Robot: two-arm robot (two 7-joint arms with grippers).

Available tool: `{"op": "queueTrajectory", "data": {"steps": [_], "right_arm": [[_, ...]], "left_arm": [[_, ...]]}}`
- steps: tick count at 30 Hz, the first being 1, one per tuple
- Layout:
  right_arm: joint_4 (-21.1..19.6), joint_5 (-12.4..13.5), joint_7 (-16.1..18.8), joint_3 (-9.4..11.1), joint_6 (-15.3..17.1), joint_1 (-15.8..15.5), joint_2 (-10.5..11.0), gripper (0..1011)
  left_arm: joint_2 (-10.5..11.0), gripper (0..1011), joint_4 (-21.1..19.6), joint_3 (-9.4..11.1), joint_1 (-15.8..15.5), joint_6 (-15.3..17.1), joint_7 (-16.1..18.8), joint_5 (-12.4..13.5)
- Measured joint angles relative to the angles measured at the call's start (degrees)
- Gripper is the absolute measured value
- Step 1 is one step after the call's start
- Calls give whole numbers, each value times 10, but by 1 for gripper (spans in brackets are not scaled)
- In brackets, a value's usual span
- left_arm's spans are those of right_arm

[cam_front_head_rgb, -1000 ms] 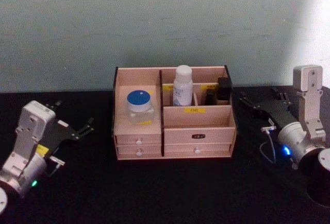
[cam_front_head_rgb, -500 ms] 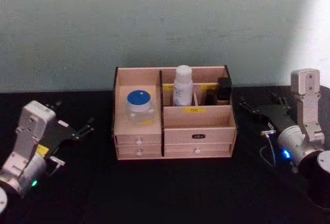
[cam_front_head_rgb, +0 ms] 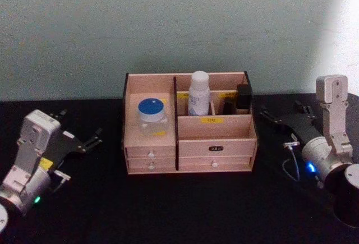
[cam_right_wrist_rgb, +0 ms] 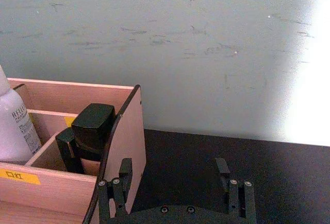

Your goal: Pick up the facial cleanser and watermelon frost from the table and place them into the tiered storage box.

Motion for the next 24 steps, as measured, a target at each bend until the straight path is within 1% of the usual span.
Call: {"op": "queueTrajectory", "data": {"steps": [24], "right_arm": [[0,1,0,0,-1,0,0,1003]], "left_arm": [[0,1001,0,0,0,0,0,0]]}}
